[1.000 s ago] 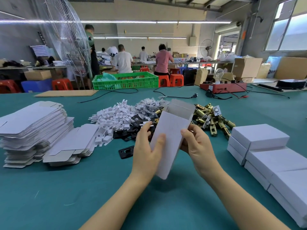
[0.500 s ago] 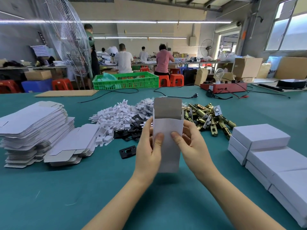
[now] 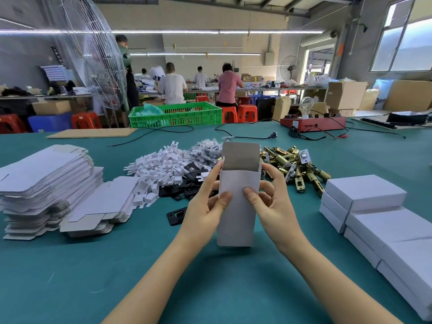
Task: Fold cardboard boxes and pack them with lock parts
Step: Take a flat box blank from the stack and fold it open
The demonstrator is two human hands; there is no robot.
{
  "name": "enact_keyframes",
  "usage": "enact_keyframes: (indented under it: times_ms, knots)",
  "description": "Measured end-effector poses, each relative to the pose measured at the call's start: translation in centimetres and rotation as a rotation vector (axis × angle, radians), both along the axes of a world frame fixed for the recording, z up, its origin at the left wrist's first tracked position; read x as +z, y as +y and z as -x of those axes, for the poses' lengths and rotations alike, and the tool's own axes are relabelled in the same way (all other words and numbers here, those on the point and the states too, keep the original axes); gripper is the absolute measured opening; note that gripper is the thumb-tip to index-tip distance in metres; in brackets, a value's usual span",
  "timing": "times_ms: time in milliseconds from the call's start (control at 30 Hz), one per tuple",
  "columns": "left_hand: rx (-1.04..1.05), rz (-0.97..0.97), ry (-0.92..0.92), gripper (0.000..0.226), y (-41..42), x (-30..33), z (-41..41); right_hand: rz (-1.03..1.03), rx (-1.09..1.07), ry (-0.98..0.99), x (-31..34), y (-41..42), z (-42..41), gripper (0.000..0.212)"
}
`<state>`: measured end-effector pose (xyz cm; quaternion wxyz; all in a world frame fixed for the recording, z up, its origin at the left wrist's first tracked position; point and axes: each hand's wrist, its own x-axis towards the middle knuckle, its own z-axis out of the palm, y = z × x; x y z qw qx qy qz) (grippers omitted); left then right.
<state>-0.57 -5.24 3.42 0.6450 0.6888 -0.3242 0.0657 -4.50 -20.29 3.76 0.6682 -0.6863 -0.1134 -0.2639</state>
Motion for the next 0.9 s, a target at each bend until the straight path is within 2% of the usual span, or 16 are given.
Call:
enact_keyframes:
  times_ms: [233, 567, 900]
  knots:
    - [0.002, -0.049, 0.002, 0.048, 0.7, 0.7, -0.4, 0.068, -0.035, -0.018, -0.1, 0.0, 0.0, 0.053]
    - [-0.062, 0.005, 0.068, 0.054, 1.0, 1.2, -0.5, 0.166, -0.105, -0.042, 0.1, 0.1, 0.4, 0.055]
    - [-0.114, 0.073, 0.145, 0.041, 1.2, 1.3, -0.8, 0.202, -0.027, -0.009, 0.7, 0.0, 0.5, 0.046]
